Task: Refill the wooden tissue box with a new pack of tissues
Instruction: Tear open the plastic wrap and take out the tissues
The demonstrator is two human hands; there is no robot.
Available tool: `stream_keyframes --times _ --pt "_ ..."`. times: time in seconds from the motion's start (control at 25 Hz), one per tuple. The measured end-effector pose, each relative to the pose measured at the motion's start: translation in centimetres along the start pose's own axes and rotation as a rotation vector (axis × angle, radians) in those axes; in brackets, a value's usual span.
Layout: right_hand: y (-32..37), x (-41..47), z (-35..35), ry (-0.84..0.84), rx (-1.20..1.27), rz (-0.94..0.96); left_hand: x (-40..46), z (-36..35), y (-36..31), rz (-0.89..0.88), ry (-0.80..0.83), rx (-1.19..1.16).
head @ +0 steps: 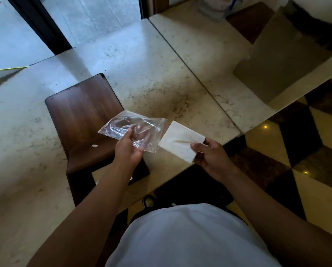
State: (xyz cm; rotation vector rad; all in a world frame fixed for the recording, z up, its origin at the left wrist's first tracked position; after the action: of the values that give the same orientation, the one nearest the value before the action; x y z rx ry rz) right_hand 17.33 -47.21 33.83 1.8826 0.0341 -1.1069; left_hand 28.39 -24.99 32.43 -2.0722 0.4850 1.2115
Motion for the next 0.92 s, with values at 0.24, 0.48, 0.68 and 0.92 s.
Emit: stream_keyframes --times 0.24,0.48,0.68,0.92 --pt "1.0 0.3 4.6 -0.093 0.197 -0.013 1.8 -1.6 5.2 -0.043 -0.061 0.332" --pt "1.5 1.3 6.4 -0.172 0.283 -0.024 3.5 -2.3 9.7 0.014 -0.157 0.526" --pt "2.4 2.2 8.4 -0.169 0.416 -0.040 4.9 -3.1 9.5 -0.091 -0.248 0.629" --pt "0.9 2.9 6.8 -0.155 0.274 -0.075 4.5 -4.3 8.9 -0.303 -0.171 0.874"
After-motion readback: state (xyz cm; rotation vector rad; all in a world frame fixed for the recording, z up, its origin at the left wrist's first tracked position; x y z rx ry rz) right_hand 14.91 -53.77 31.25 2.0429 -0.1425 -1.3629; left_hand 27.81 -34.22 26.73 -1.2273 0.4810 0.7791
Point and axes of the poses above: each hand's wrist, its own x-axis towards the middle knuckle, its own z-axis out of the back of the hand, y = z × x, the point moved 9 cm from there along x, towards the middle knuckle, and after that the axes turned 15 degrees about -y, right-handed, at the moved point
